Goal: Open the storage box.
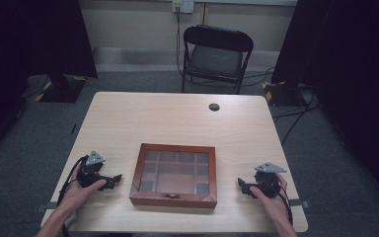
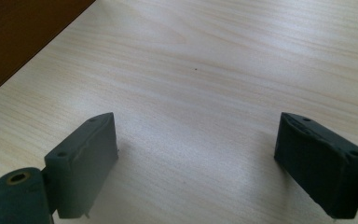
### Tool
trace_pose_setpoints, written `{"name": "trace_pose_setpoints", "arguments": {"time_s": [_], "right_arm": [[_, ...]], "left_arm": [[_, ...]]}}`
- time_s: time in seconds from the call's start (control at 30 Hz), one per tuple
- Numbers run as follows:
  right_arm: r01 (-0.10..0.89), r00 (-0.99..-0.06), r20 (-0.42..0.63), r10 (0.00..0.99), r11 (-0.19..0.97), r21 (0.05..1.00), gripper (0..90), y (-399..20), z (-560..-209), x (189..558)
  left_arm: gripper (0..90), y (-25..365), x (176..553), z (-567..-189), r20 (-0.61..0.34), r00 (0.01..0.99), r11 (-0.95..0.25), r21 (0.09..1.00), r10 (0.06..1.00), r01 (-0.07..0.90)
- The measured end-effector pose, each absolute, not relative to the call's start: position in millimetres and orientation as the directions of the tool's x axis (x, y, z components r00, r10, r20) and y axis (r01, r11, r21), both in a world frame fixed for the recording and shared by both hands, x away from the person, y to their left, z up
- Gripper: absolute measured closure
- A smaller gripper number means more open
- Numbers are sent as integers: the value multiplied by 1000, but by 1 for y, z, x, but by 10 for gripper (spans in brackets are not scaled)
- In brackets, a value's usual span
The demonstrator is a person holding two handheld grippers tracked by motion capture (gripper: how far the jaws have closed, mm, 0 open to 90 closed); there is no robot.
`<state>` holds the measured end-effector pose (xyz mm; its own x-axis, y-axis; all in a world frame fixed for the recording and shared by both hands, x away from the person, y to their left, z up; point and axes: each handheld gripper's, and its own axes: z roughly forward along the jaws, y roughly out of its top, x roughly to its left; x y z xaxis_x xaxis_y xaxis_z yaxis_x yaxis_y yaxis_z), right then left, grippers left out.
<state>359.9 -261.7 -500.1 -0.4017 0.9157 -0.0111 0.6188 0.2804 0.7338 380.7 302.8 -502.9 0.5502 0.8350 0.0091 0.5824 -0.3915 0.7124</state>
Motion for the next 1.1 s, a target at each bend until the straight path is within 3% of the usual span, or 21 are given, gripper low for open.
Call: {"name": "trace_pose_setpoints", "arguments": {"time_s": [0.27,0.4,0.87,1.1], "right_arm": [[620,-401,-11,916,280,733,123,-262,-500,360],[619,-402,-11,916,280,734,123,-262,-500,360],[618,-403,-10,915,281,734,124,-262,-500,360],[620,-403,0,915,273,736,129,-263,-500,360]], "left_arm": [[55,302,378,-500,6,556,-396,709,831,584],[202,302,376,-494,31,573,-419,716,819,559],[204,294,368,-469,-42,622,-374,767,782,521],[265,290,363,-456,-68,636,-343,796,769,499]]}}
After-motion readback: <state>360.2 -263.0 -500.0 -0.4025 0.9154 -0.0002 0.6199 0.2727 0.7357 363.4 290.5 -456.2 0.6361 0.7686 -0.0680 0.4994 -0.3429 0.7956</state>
